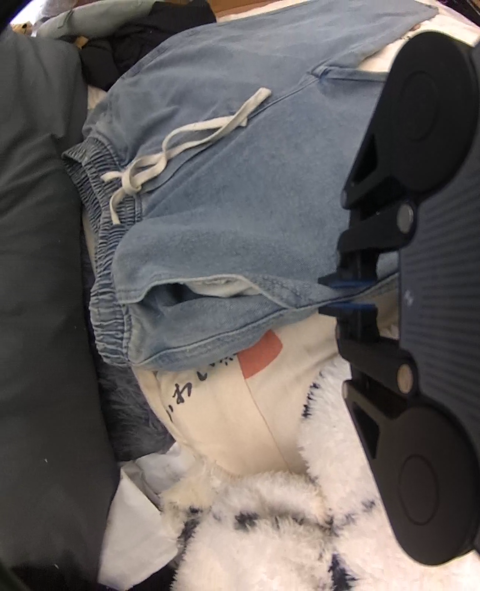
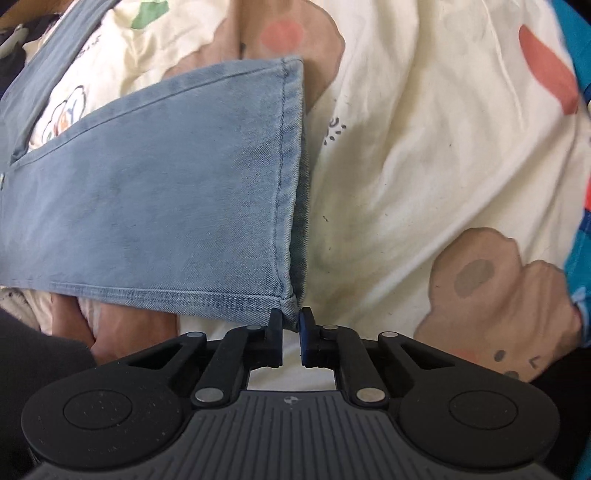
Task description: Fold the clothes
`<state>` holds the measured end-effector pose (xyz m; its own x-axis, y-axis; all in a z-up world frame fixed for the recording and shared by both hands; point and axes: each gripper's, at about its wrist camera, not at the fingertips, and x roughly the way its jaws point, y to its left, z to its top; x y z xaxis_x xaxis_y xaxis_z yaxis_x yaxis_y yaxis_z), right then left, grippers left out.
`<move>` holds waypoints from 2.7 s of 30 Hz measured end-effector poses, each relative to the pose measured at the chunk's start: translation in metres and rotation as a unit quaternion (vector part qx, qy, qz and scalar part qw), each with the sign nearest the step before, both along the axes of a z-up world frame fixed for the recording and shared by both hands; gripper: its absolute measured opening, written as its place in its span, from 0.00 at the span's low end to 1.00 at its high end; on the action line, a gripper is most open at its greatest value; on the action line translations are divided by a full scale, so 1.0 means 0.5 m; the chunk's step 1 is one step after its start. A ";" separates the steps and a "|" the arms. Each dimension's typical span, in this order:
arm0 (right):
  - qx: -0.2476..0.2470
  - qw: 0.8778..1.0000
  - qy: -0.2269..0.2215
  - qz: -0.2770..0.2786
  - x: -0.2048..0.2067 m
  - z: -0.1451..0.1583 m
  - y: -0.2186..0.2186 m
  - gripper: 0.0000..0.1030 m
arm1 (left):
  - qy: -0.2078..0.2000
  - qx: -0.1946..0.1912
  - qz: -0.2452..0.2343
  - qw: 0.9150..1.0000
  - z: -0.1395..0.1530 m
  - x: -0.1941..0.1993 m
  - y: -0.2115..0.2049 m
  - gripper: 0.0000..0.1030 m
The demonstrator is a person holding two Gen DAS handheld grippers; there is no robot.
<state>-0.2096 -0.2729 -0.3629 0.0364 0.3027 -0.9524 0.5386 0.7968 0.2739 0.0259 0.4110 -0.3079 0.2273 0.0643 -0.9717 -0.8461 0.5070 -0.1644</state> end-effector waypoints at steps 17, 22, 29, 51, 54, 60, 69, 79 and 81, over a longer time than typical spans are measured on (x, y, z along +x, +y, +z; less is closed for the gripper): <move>-0.030 0.998 0.060 -0.002 -0.003 -0.067 0.018 0.12 | 0.055 0.022 -0.001 0.998 -0.081 0.002 0.072 0.30; -0.049 0.998 0.034 0.008 0.016 -0.032 -0.004 0.13 | 0.068 0.071 -0.003 0.995 -0.023 0.017 0.085 0.28; -0.067 0.997 -0.048 0.008 0.074 0.013 -0.040 0.13 | 0.010 0.094 -0.029 0.995 0.031 0.070 0.079 0.26; -0.103 0.992 -0.059 0.035 0.186 -0.091 0.015 0.20 | 0.102 0.088 -0.039 0.990 -0.117 0.100 0.096 0.03; -0.118 0.991 -0.055 0.043 0.186 -0.088 0.018 0.20 | 0.098 0.098 -0.040 0.990 -0.083 0.113 0.088 0.05; -0.118 0.991 -0.056 0.032 0.172 -0.091 0.016 0.20 | 0.059 0.106 -0.070 0.990 -0.024 0.152 0.089 0.08; -0.123 0.991 -0.050 0.032 0.160 -0.085 0.025 0.20 | 0.075 0.120 -0.066 0.988 -0.086 0.200 0.122 0.11; -0.175 0.981 -0.081 0.028 0.157 -0.052 0.020 0.20 | 0.082 0.135 -0.051 0.986 -0.122 0.171 0.161 0.03; -0.175 0.981 -0.084 0.029 0.165 -0.054 0.015 0.20 | 0.085 0.128 -0.048 0.987 -0.111 0.173 0.159 0.03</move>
